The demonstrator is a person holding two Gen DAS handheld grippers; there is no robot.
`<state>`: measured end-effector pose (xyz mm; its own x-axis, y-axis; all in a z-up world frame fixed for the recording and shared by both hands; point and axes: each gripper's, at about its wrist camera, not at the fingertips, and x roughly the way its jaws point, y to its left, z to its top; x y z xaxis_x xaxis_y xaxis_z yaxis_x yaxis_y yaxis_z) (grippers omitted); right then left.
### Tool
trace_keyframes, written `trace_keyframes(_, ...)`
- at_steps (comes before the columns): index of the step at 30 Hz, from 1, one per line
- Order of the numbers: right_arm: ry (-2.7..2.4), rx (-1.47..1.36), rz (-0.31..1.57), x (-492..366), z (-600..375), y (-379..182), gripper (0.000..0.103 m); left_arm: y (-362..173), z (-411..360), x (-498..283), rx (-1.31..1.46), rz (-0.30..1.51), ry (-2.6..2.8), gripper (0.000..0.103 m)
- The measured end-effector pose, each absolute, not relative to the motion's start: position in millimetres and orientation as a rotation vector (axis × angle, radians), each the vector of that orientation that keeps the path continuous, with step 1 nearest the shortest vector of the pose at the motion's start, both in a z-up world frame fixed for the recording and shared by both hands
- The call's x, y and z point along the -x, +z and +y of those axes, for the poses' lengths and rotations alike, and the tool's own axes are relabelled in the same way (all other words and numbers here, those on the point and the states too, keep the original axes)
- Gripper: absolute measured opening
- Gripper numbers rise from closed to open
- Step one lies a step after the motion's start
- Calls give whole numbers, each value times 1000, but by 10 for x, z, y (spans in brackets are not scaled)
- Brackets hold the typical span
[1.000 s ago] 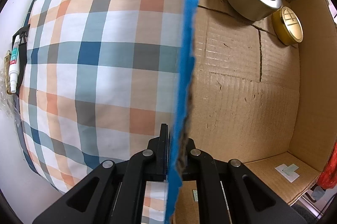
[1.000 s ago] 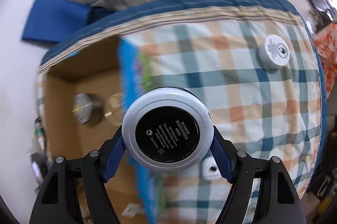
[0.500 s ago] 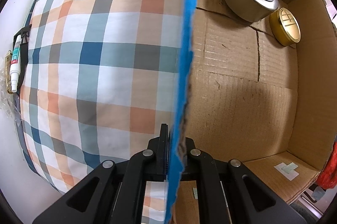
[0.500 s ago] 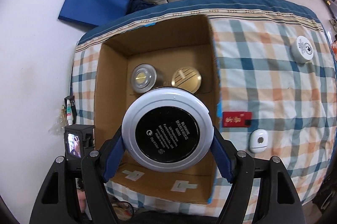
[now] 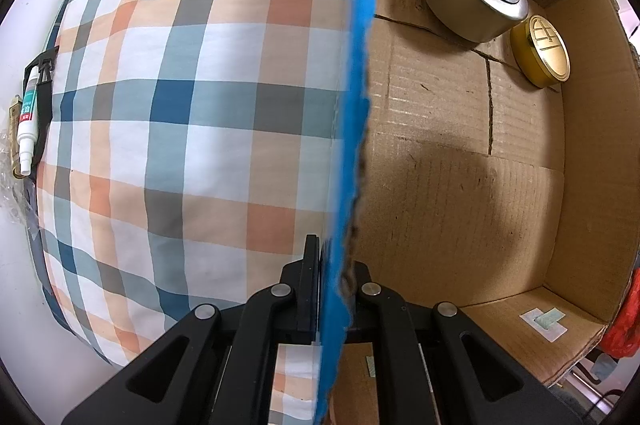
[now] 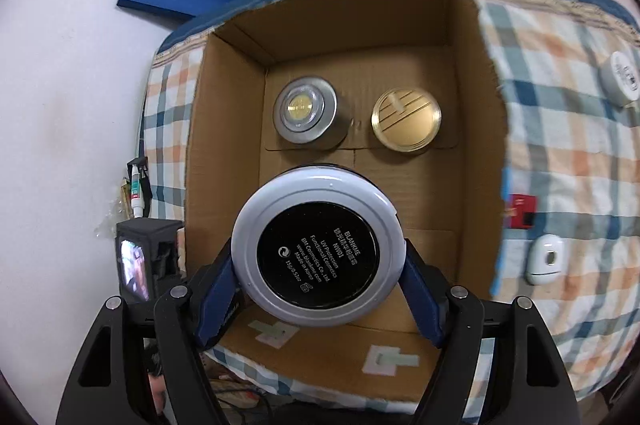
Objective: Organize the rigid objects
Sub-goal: 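Carry the black-lid jar into the box below the silver tin, release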
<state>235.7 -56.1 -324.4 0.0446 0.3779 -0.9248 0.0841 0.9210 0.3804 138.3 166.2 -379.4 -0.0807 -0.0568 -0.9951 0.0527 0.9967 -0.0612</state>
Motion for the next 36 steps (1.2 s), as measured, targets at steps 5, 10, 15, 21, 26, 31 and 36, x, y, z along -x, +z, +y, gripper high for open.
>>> trace_keyframes(5, 227, -382, 1566, -2473, -383, -3583, 78, -3796, 1663, -1388, 5, 1650, -92, 4)
trace_keyframes(10, 240, -352, 1589, -2565, -167, -3752, 78, -3812, 1665, -1400, 7, 1651, -93, 4)
trace_keyframes(15, 249, -324, 1608, -2640, 25, -3878, 78, -3822, 1686, -1408, 19, 1650, -95, 4)
trace_keyframes(21, 265, -342, 1622, -2709, 127, -3974, 78, -3821, 1679, -1421, 42, 1651, -94, 4)
trace_keyframes(26, 294, -428, 1642, -2786, 117, -4137, 80, -3835, 1700, -1408, 30, 1649, -99, 4)
trace_keyframes(31, 307, -469, 1664, -2807, 43, -4255, 98, -3825, 1686, -1383, 30, 1648, -100, 4)
trace_keyframes(36, 275, -468, 1654, -2803, -89, -4202, 98, -3834, 1714, -1372, 24, 1647, -99, 4)
